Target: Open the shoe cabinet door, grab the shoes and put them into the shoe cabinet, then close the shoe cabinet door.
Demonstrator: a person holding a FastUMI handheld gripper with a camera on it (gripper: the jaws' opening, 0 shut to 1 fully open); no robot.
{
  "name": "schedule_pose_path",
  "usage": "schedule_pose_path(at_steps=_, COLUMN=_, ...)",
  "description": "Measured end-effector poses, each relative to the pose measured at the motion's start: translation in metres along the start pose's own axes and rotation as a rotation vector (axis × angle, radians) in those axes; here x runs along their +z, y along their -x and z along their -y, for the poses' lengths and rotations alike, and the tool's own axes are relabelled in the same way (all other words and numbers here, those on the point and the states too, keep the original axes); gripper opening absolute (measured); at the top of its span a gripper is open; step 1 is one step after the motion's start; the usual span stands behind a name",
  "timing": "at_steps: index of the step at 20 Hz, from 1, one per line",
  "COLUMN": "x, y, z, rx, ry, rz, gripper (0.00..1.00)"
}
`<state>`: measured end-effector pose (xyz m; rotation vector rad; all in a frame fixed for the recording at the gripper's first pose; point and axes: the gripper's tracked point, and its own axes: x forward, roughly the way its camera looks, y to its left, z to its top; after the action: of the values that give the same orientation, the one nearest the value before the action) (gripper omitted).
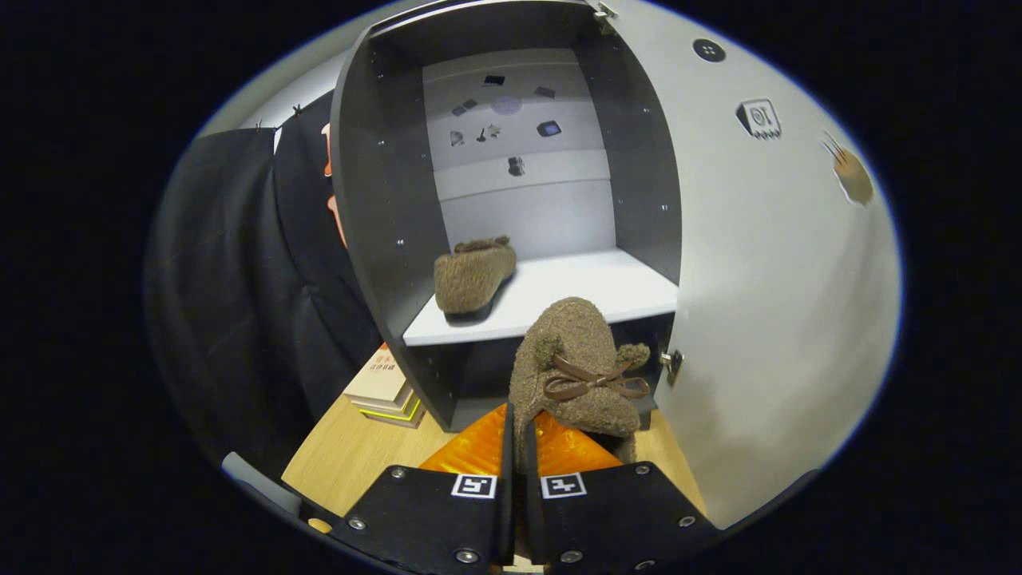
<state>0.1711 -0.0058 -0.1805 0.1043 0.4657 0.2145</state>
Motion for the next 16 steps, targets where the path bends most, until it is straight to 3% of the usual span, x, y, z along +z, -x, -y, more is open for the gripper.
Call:
schedule_pose_path(at_steps=8, x=0.102, y=-0.064, z=0.025, rx=-0.001, ry=0.071, rz=0.044, gripper=0.06)
schedule_pose_path(at_steps=16, x=0.142, y=-0.157, z=0.034, rx=-0.008, ry=0.112, rz=-0.009, gripper=0.06)
